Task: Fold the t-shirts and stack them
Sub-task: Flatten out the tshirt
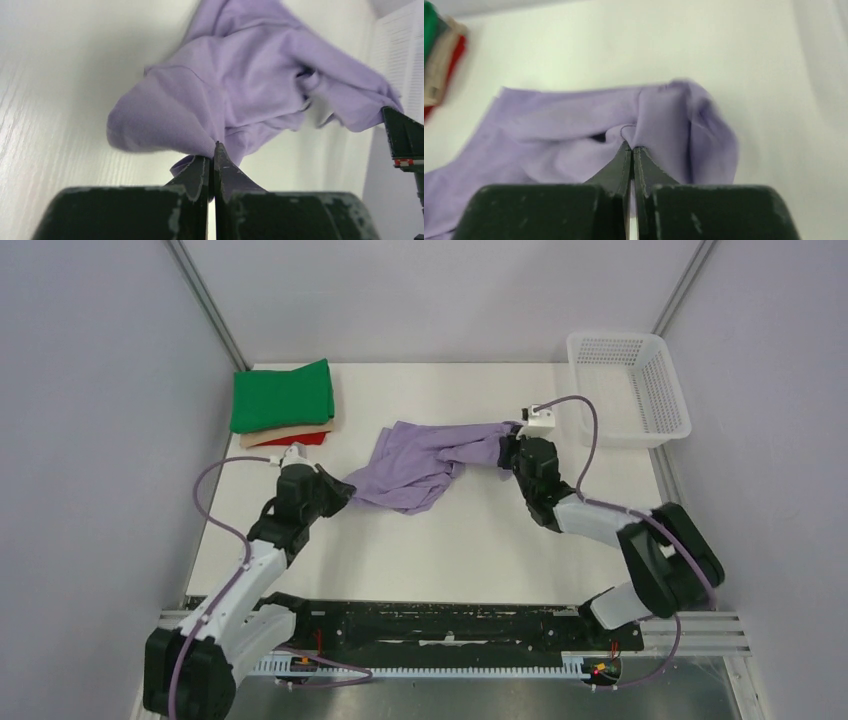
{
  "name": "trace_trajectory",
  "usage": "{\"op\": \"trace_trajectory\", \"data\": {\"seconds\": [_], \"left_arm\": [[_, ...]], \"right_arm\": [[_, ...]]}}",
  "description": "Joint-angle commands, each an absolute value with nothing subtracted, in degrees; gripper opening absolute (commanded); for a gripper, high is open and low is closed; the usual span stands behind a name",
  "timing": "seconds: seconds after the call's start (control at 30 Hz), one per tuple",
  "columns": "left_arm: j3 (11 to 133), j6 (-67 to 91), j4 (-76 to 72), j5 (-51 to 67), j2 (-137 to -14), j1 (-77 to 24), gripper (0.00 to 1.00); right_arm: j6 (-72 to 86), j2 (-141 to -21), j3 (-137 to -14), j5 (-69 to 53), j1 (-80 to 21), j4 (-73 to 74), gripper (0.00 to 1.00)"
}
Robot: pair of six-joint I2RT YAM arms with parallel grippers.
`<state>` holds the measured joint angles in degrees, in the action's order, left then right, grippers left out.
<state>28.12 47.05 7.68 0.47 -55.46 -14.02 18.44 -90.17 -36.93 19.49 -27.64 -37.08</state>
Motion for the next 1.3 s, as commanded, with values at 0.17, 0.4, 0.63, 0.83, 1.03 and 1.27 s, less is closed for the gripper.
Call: {"op": "trace_trajectory", "data": {"seconds": [0.17, 0.4, 0.63, 0.83, 1.03, 1.27], "left_arm": [[41.32, 44.87, 9.74, -1.95, -36.87, -14.39, 0.02], [54.83, 42.67, 11.06, -5.91, -34.44, -14.41, 0.02], [66.95, 39.35, 13.1, -8.65, -36.3, -14.39, 0.02], [71.37, 37.59, 13.73, -13.1, -43.42, -14.41, 0.02], [77.73, 36.24, 13.47, -15.31, -59.01, -13.94, 0.02], [101.13, 34.42, 17.75, -7.25, -79.84, -9.44, 0.02]], "right_arm": [[7.53, -61.95, -38.2, 15.55, -27.95, -25.97, 0.0], [3.68, -50.28, -48.58, 12.73, -27.97, -14.89, 0.0], [0.48, -48.26, -60.76, 13.34, -27.95, -6.99, 0.0], [-4.12, -53.29, -67.68, 17.07, -27.95, -5.42, 0.0], [-7.56, -67.02, -75.02, 21.03, -26.55, -5.33, 0.0], [-4.76, -86.06, -100.26, 13.65, -19.53, -3.48, 0.0]]}}
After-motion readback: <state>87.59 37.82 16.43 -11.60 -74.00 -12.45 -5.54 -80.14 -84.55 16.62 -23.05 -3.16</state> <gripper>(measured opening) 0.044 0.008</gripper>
